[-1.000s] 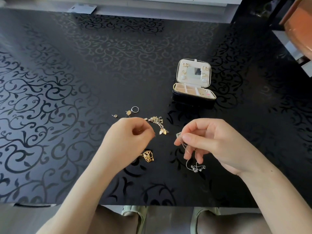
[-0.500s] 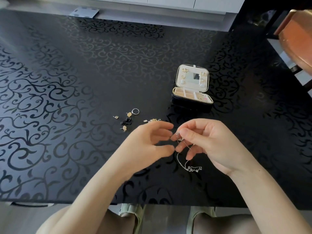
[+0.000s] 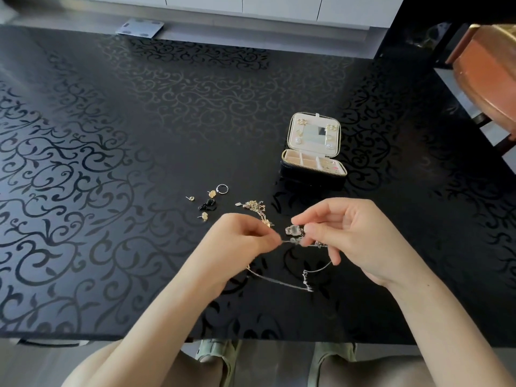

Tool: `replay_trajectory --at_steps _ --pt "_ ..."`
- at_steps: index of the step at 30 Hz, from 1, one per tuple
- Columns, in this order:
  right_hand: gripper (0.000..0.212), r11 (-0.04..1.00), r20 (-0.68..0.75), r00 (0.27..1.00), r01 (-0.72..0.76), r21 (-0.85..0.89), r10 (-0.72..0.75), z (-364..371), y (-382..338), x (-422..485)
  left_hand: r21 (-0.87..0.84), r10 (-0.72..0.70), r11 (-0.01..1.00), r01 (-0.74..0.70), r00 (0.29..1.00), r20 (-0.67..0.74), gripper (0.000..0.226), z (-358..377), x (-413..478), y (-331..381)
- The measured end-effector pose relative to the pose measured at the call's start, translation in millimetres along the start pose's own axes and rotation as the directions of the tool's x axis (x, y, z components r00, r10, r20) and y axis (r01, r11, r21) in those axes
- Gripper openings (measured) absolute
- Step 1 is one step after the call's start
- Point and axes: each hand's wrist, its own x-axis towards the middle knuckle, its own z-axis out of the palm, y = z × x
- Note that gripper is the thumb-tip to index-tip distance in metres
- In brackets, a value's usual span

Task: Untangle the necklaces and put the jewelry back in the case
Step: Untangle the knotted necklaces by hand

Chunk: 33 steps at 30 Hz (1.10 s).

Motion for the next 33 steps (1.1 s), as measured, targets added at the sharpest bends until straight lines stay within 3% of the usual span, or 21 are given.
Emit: replay_trajectory --at_steps 7,11,18,24,26,29,33 --pt "0.014 0.97 0.162 0.984 -0.039 -0.239 0.079 -5.2 3.1 -1.1 -0.024 0.02 0.999 -0.021 0.999 -0.043 0.013 -15.3 2.2 -1.2" --pt "0.004 0.929 0.247 0.963 -0.005 -0.371 0.104 -3.7 2.0 -3.0 0.028 0.075 0.997 -0.075 0.997 -0.003 0.015 -18.9 1.3 -2.7" --pt "0.008 0.948 0.228 0.971 0.006 -0.319 0.07 -8.1 1.1 -4.5 0.182 0.088 0.979 -0.095 0.995 0.049 0.015 -18.9 -1.3 0.8" --pt "0.008 0.948 0.244 0.967 0.01 -0.32 0.072 -8.9 0.8 -6.7 0.188 0.134 0.974 -0.127 0.991 -0.029 0.026 -15.7 -0.5 -0.1" --pt "0.01 0.975 0.235 0.971 0.011 -0.222 0.043 -11.5 -3.4 -8.7 0.195 0.141 0.972 -0.133 0.99 -0.03 0.028 -15.3 -1.2 0.8" --pt "0.018 1.0 0.225 0.974 -0.018 -0.019 0.022 -17.7 -10.7 -13.6 0.042 0.095 0.994 -0.098 0.994 0.054 0.025 -17.5 -3.0 4.0" --pt "0.032 0.998 0.343 0.938 -0.057 0.004 0.052 -17.7 -12.7 -17.8 -0.234 0.102 0.971 -0.053 0.974 0.201 0.02 -16.9 -6.9 9.3"
